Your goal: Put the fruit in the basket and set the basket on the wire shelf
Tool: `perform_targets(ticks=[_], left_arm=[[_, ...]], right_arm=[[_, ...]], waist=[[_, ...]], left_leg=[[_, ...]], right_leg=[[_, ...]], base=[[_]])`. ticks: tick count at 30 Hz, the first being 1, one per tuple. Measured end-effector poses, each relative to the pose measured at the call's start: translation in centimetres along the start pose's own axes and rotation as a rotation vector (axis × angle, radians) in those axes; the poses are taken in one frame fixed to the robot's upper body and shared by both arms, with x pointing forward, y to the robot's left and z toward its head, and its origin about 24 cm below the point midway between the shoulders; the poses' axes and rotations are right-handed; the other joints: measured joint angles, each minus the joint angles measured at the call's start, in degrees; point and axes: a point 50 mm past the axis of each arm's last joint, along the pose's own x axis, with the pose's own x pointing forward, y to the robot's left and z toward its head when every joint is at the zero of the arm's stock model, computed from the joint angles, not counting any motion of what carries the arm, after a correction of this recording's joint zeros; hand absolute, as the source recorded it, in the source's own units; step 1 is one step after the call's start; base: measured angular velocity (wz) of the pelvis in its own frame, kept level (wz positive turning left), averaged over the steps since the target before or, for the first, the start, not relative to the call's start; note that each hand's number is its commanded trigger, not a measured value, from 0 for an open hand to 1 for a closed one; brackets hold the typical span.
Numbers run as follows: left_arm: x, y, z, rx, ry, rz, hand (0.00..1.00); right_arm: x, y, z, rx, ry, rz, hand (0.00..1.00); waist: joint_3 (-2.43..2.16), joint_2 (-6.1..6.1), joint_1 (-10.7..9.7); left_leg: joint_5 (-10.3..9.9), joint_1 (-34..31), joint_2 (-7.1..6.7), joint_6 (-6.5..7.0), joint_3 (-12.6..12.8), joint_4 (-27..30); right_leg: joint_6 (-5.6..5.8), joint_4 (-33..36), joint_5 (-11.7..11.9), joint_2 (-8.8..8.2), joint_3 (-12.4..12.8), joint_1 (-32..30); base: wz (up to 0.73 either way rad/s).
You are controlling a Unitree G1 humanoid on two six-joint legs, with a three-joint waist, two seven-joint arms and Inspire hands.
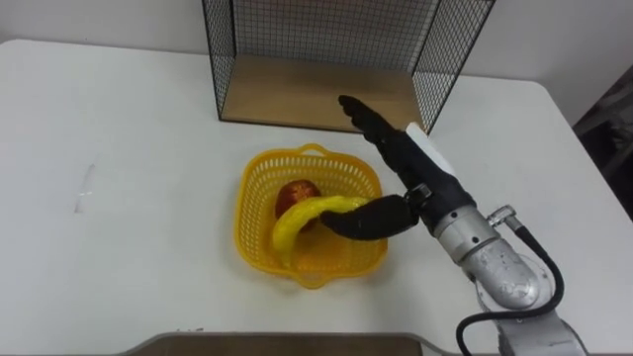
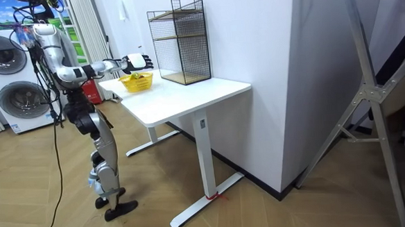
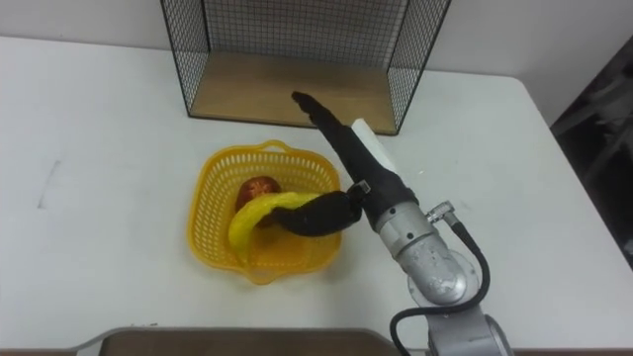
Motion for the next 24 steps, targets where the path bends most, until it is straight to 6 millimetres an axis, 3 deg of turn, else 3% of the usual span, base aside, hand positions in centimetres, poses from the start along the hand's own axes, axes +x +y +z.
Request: perform_targets(ticks=[9,13,20,24], left_arm=[[-0.4,-0.2,-2.4,-0.106,0.081,-0.014,0.00],[-0.7,-0.4,-4.2,-0.256,0.155,-0.019,0.00],[-1.3,-0.6,-7.0,-0.567,0.282,-0.011,0.00],[-1.7,-0.6,-8.6,-0.797,0.347,0.044,0.00]], right_arm=[[-0.5,-1.8,-0.2,0.236,-0.040,-0.054,0.00],[-1.6,-3.2,-1.8,0.285,0.012,-0.073,0.00],[-3.9,-4.4,-4.7,0.421,0.113,-0.069,0.00],[-4.9,-5.5,-5.2,0.522,0.111,-0.131,0.00]], waist=[[-0.31,1.05,-0.13],[-0.71,1.69,-0.14],[-0.55,1.81,0.36],[-0.57,1.40,1.65]], left_leg=[[0.00,-0.08,-0.01,0.00,-0.98,0.01],[0.00,0.36,-0.11,0.00,-1.63,0.53],[-0.01,0.34,-0.08,-0.02,-1.75,0.48],[-0.01,0.49,-0.08,-0.02,-1.50,0.39]], right_leg=[[0.00,-0.09,0.00,-0.11,-1.41,0.20],[0.00,-1.07,0.00,-0.27,-2.31,1.64],[-0.01,-0.81,-0.01,-0.37,-2.76,1.65],[-0.02,-0.48,-0.01,-0.40,-2.68,1.53]], base=[[0.06],[0.11],[0.01],[-0.03]])
